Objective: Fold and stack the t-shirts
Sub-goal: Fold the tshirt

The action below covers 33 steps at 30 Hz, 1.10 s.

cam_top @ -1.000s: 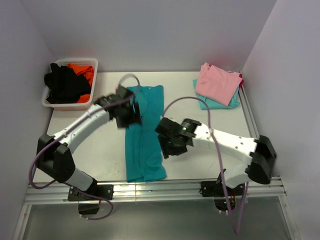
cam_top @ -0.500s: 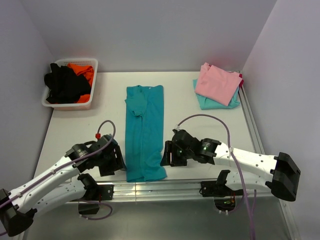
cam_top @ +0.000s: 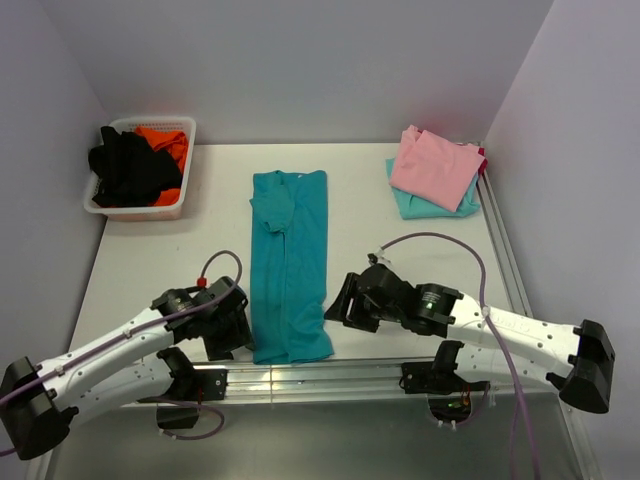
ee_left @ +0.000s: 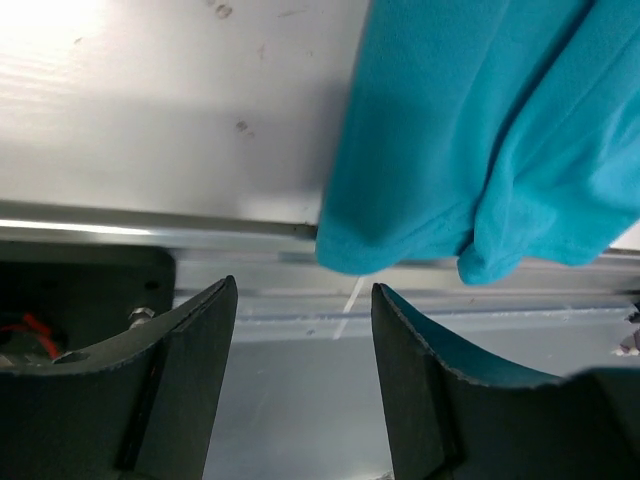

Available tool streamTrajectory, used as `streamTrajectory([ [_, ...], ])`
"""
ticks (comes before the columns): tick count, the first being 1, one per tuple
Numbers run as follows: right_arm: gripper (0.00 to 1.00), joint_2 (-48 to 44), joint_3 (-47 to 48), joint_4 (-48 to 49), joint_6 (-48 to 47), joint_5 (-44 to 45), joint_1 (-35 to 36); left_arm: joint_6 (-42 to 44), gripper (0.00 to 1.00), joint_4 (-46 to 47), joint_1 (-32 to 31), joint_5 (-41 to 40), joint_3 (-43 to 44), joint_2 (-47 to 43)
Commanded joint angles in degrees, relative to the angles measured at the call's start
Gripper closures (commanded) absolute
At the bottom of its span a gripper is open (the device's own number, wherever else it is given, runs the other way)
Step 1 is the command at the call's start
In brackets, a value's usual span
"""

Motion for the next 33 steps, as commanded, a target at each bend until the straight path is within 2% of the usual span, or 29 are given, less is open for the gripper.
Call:
streamTrajectory([
  [1, 0.37, -3.6, 0.3, -4.2, 4.3, 5.5, 0.8, -3.3, 0.38, 6.3, -1.5, 0.6, -1.7, 1.8],
  [9, 0.36, -6.3, 0.3, -6.6, 0.9, 6.0, 0.7, -9.1, 0.42, 14.5, -7.5, -1.8, -5.6, 10.7],
  [12, 0.36, -4.0, 0.3, -5.6, -1.5, 4.3, 0.6, -11.5, 0.52, 15.1, -9.2, -2.0, -5.1, 13.2],
  [16, 0.36, 1.0, -3.3, -0.5, -2.6, -0.7, 0.7, -14.3, 0.77, 14.6, -9.6, -5.4, -4.0, 14.2],
  [17, 0.37, 1.8, -5.2, 1.2, -2.6, -3.0, 0.7, -14.9, 0.80, 14.3, -9.6, -5.3, -4.0, 14.3],
  [25, 0.38, 7.1, -7.4, 9.8, -2.3, -8.6, 1.2, -16.2, 0.86, 15.4, -9.6, -5.1, -3.4, 17.0],
  [33, 0.38, 12.7, -6.6, 13.7, -0.5, -9.2, 6.8, -13.6, 0.90, 15.4, -9.6, -6.3, 2.1, 23.1],
])
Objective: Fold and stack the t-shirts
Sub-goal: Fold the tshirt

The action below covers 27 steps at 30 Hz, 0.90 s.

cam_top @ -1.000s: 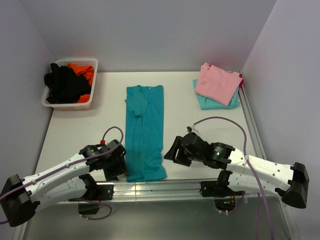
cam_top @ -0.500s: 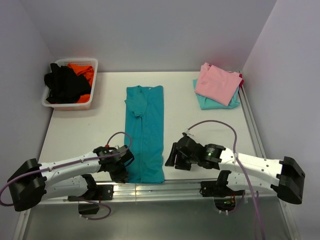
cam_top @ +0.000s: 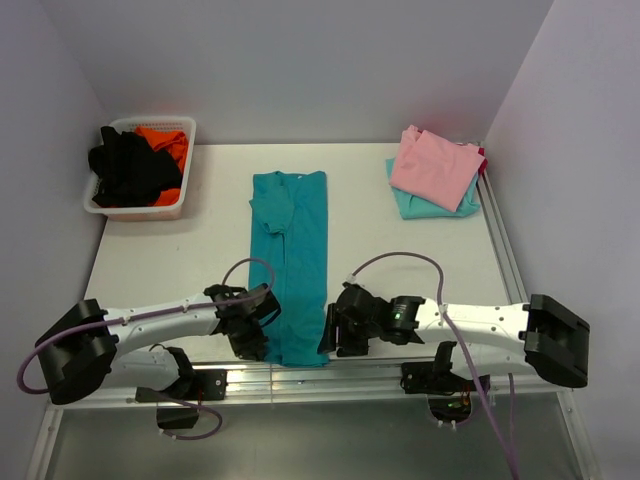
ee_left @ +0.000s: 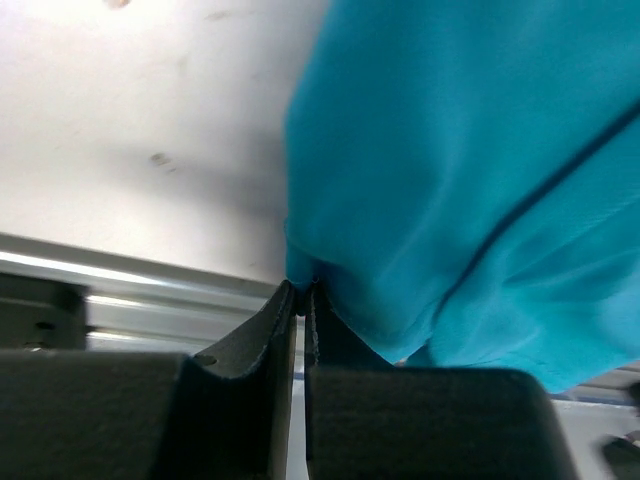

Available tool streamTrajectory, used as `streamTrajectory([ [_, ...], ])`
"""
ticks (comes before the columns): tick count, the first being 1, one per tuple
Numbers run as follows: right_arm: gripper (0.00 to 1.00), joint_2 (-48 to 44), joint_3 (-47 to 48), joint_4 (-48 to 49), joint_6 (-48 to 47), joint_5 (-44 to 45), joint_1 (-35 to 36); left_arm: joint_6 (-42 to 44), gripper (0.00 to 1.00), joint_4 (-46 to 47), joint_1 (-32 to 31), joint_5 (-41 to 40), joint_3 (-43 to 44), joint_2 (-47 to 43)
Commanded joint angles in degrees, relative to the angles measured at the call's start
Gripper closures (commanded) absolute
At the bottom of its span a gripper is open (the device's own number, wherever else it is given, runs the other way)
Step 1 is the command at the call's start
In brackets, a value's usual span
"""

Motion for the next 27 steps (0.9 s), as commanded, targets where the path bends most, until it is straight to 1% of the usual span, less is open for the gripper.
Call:
streamTrajectory([
  [1, 0.38, 2.5, 1.4, 3.6, 0.7, -0.3, 2.2, 0.3, 0.90, 3.7, -0.2, -4.0, 2.1, 1.5],
  [6, 0.38, 5.0, 1.2, 4.4, 0.7, 0.2, 3.4, 0.7, 0.91, 4.0, -0.2, -3.8, 2.5, 1.5],
  [9, 0.39, 6.5, 0.1, 6.9, 1.0, -0.2, 3.5, 1.0, 0.91, 3.4, -0.2, -3.6, 2.3, 1.3],
  [15, 0.46, 11.9, 0.4, 10.8, 0.7, -1.0, 3.7, 1.3, 0.92, 1.5, -0.2, -3.5, 1.8, -0.6],
  [17, 0.50, 13.6, 1.1, 11.8, 0.5, -1.1, 3.9, 1.5, 0.92, 0.2, -0.2, -3.7, 1.9, -1.5],
  [18, 0.53, 14.1, 1.3, 11.9, 0.3, -1.1, 4.0, 1.7, 0.92, -0.3, -0.2, -3.8, 1.9, -1.7],
  [19, 0.67, 14.5, 2.1, 11.5, 0.3, -0.9, 4.1, 1.8, 0.93, -0.7, -0.2, -4.1, 2.2, -2.3],
  [21, 0.83, 15.0, 3.2, 10.1, -0.2, -0.4, 4.1, 2.0, 0.94, -2.2, -0.1, -4.4, 2.5, -2.8],
  [22, 0.99, 14.9, 4.4, 7.3, -0.4, 0.5, 4.2, 2.1, 0.98, -2.7, -0.1, -4.6, 3.0, -3.4],
  [23, 1.00, 14.1, 4.9, 5.8, -0.8, 1.0, 4.2, 2.0, 1.00, -3.4, -0.1, -4.7, 3.2, -3.7],
  [24, 1.00, 13.3, 5.5, 4.2, -1.0, 1.6, 4.2, 1.7, 1.00, -4.6, -0.1, -4.8, 3.4, -4.1],
  [25, 1.00, 12.2, 6.2, 0.6, -1.0, 2.4, 4.3, 1.8, 1.00, -5.3, -0.2, -4.9, 3.3, -5.3],
  [27, 1.00, 8.7, 6.7, -2.6, -1.0, 4.1, 4.4, 1.2, 1.00, -6.7, -0.2, -4.9, 3.5, -6.9],
])
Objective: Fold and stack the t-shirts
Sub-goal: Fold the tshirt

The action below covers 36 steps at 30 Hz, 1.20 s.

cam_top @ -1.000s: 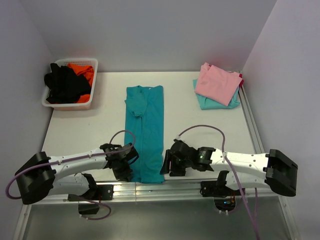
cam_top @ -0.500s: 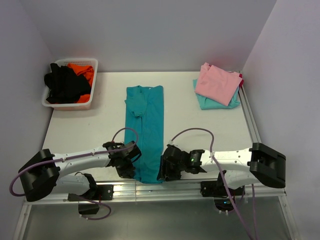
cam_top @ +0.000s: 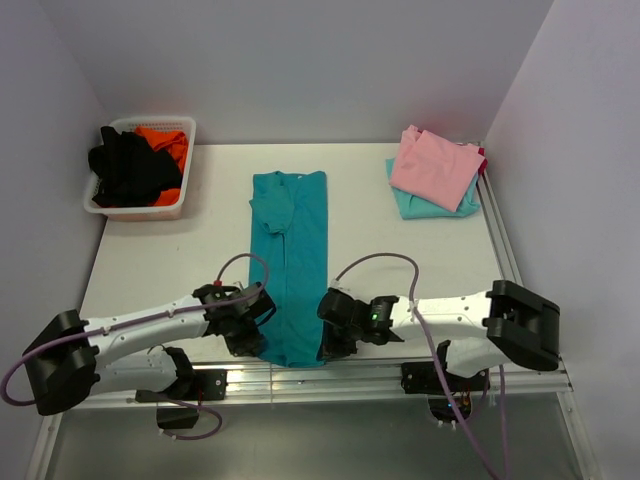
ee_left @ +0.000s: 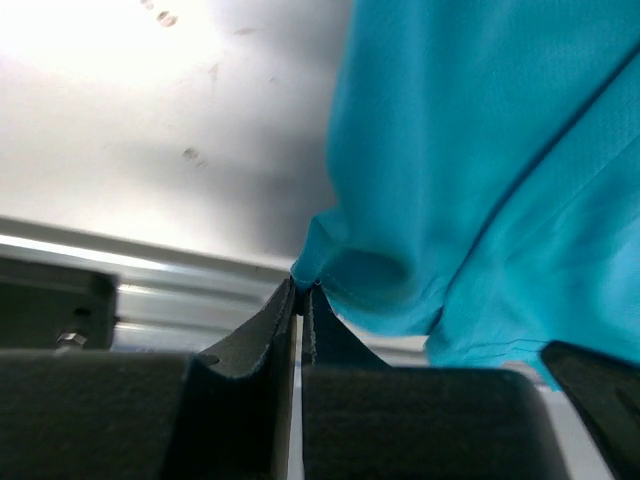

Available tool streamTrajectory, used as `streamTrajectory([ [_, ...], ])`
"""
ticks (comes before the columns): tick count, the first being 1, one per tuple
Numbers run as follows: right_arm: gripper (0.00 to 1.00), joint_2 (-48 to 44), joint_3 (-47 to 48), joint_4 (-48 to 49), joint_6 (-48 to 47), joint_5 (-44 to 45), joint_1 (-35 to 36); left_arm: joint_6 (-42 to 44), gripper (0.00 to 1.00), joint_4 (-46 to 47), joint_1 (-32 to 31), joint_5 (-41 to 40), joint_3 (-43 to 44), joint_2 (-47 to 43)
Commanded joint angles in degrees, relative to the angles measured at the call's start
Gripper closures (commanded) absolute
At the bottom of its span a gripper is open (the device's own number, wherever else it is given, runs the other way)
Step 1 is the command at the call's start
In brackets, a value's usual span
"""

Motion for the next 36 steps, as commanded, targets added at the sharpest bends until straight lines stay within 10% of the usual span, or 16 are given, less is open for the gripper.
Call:
streamTrajectory([
  [1, 1.00, -5.8, 3.0, -10.1, -0.6, 3.9, 0.6, -0.3, 1.00, -5.4, -0.2, -1.6, 2.4, -4.9],
  [10, 1.00, -7.9, 14.2, -24.4, -4.1, 3.7, 0.5, -3.7, 1.00, -13.3, -0.1, -2.6, 12.4, -13.6],
  [36, 1.00, 15.3, 45.3, -39.2, -27.0, 0.1, -23.6, 20.9, 1.00, -10.2, 24.0, 0.4, 36.7, 8.9],
])
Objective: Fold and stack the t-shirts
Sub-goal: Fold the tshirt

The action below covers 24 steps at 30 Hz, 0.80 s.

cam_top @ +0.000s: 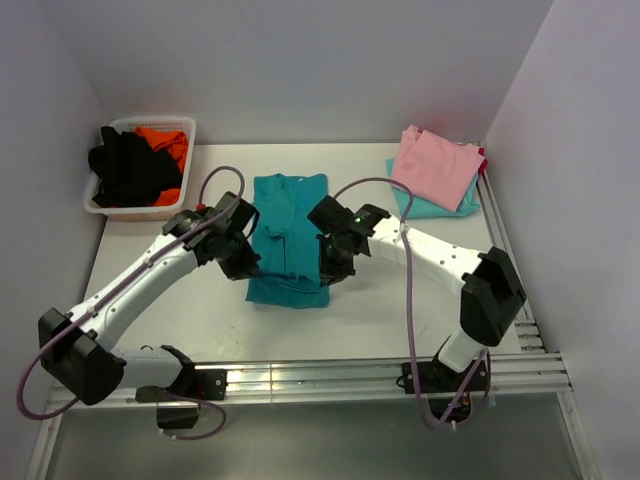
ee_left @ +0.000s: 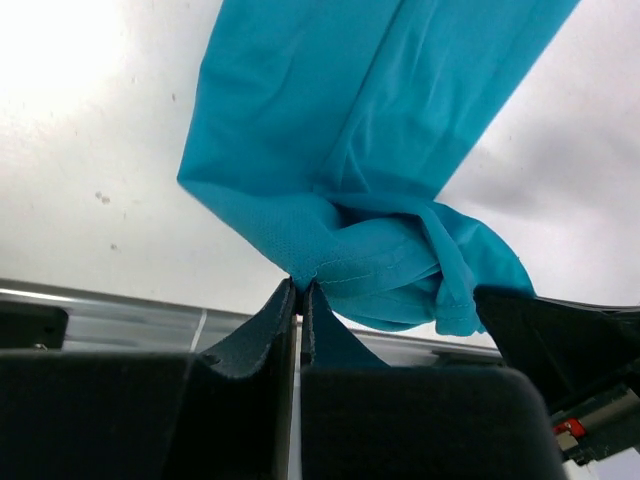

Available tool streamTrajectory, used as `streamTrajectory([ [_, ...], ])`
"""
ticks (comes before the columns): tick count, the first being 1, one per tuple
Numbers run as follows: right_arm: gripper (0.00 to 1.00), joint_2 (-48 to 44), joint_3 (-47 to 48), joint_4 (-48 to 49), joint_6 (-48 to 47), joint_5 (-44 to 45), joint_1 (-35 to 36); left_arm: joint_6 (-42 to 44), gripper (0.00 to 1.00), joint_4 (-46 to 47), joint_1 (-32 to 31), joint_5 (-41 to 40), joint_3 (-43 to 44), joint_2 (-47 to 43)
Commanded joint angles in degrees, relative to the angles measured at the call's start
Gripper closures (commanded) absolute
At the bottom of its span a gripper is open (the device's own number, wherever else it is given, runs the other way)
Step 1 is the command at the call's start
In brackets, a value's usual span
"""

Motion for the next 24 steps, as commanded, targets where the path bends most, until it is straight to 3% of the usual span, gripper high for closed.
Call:
streamTrajectory([
  [1, 1.00, 4.4, 6.0, -2.2, -4.3, -1.0, -1.6, 5.5, 1.00, 2.6, 2.3, 1.5, 3.4, 2.9],
  [5, 1.00, 11.2, 13.1, -4.0, -7.8, -1.5, -4.2, 8.4, 1.00, 4.2, 6.2, 2.6, 6.1, 8.4],
  [11, 1.00, 25.6, 31.5, -9.9, -11.6, -1.4, -9.0, 12.6, 1.00, 6.5, 13.4, 3.3, 12.9, 19.8],
  [12, 0.93, 27.9, 38.2, -11.3, -11.8, -1.1, -10.9, 13.7, 0.88, 6.6, 14.9, 3.7, 15.6, 24.0],
  [14, 0.62, 34.8, 46.3, -16.8, -12.3, 0.7, -12.8, 15.0, 0.50, 6.7, 17.5, 3.6, 19.1, 28.2],
  [15, 0.17, 39.1, 54.8, -20.7, -12.2, 1.7, -13.7, 16.0, 0.01, 6.3, 19.3, 3.3, 23.0, 32.1],
  [16, 0.00, 40.7, 58.5, -22.1, -12.5, 1.7, -15.7, 16.2, 0.01, 4.9, 20.1, 3.1, 25.4, 33.7],
  [19, 0.00, 41.9, 65.0, -23.2, -13.0, -0.3, -19.7, 16.7, 0.01, 3.8, 23.0, 3.5, 33.6, 36.3],
  [24, 0.00, 26.6, 45.6, -14.6, -13.0, -1.2, -22.9, 18.2, 0.01, 3.7, 24.3, 3.6, 40.2, 33.6],
])
